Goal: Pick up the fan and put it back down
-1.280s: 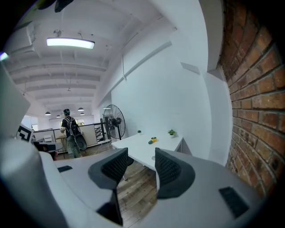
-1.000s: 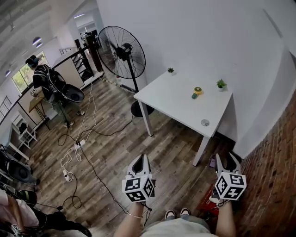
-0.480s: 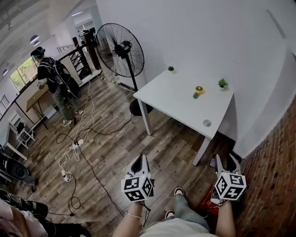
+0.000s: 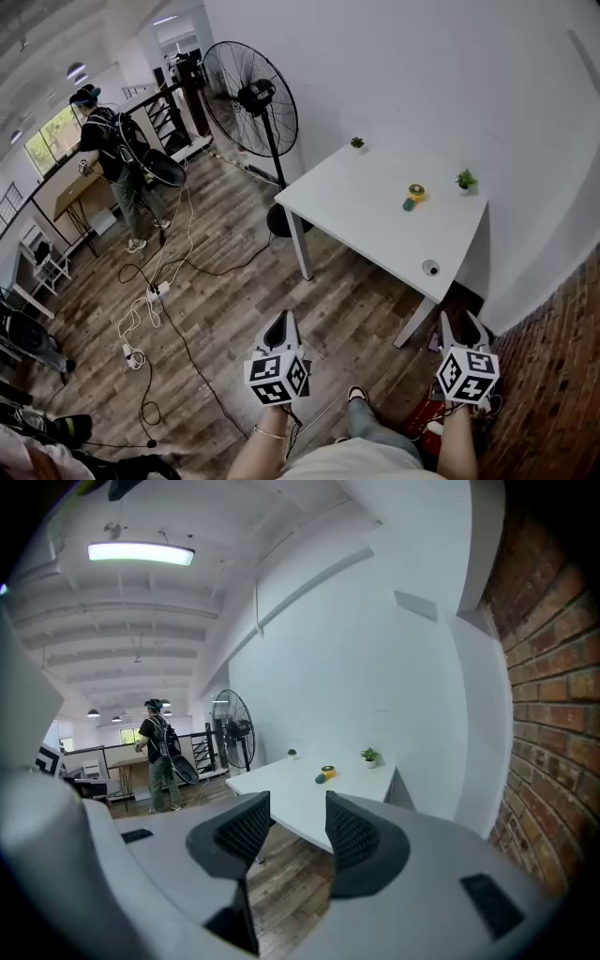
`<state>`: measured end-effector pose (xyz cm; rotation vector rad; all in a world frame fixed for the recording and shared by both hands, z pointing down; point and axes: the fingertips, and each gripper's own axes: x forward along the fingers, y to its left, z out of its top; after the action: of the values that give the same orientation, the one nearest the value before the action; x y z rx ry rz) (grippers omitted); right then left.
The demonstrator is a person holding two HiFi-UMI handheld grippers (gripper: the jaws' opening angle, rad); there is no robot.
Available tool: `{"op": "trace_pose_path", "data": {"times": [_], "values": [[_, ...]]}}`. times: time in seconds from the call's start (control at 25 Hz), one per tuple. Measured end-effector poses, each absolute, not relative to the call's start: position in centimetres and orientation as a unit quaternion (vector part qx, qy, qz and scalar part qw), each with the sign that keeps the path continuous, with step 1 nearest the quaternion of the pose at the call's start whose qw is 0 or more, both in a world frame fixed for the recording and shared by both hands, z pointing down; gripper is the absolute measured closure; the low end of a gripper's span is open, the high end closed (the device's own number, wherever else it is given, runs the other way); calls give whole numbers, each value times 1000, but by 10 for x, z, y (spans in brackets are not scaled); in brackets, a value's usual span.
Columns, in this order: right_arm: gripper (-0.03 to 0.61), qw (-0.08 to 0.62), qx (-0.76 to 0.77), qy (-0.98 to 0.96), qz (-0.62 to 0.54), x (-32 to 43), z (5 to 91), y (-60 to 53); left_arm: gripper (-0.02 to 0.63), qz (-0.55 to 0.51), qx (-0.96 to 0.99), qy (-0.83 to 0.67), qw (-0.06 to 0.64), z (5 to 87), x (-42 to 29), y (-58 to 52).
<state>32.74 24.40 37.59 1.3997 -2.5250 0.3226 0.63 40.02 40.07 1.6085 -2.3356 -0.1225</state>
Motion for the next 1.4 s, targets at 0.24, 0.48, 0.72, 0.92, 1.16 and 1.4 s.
{"op": "trace_pose_path", "data": {"times": [0.24, 0.48, 0.72, 0.92, 1.16, 1.4], "values": [[394, 129, 481, -860, 106, 304, 376, 189, 601, -50, 555, -815, 157, 405, -23, 347], [397, 133, 486, -857, 104, 287, 376, 124, 601, -50, 557, -812, 166, 412, -41, 278], [397, 123, 492, -853, 126, 271, 384, 73, 601, -34, 563, -810, 160, 408, -64, 222], [397, 111, 496, -849, 143, 262, 394, 34, 601, -21, 566, -810, 154, 406, -78, 179], [400, 101, 508, -840, 162, 263, 400, 10, 601, -8, 578, -801, 157, 406, -84, 143], [400, 106, 527, -826, 169, 258, 412, -10, 601, -10, 597, -786, 163, 415, -95, 101]]}}
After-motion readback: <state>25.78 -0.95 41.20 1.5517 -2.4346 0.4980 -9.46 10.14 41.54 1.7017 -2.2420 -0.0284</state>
